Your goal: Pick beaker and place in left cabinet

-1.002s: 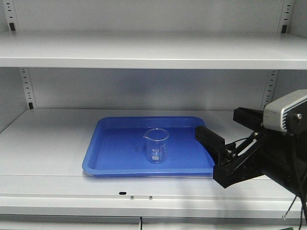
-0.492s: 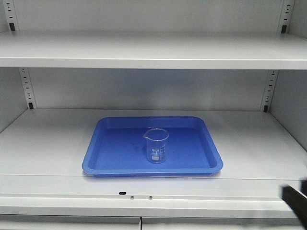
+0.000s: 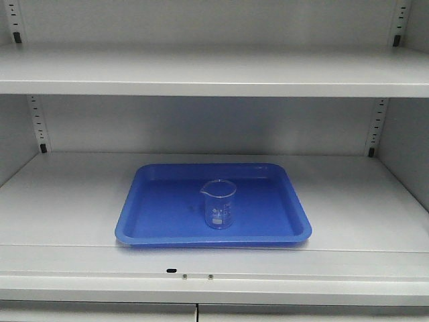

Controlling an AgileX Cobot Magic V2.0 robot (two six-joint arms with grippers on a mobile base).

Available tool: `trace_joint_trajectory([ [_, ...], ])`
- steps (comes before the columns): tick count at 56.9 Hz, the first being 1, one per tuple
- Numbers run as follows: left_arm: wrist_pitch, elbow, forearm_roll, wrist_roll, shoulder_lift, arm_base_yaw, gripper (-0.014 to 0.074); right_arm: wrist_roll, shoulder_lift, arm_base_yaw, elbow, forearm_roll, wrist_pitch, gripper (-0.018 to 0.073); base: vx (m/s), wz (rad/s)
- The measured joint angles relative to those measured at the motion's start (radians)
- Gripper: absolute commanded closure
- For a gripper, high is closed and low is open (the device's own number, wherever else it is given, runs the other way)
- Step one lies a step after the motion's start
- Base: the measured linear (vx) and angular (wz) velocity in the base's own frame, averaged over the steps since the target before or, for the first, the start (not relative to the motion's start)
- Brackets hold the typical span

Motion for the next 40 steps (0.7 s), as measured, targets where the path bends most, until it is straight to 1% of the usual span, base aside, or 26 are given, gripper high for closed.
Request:
trace_joint_trajectory([
  [6,-0.001,0.000,0.000,0.000,0.000,0.000,0.0593,0.014,-0.048,-0.001,0.000,0.000,0.088,0.0568,0.00,0.00],
  [12,0.002,0.000,0.000,0.000,0.000,0.000,0.0593,0.017,-0.040,-0.001,0.001,0.003,0.117,0.0568,0.00,0.00],
  [40,0.000,0.000,0.000,0.000,0.000,0.000,0.0593,0.017,-0.017,-0.001,0.001,0.004,0.126,0.0568,0.00,0.00],
])
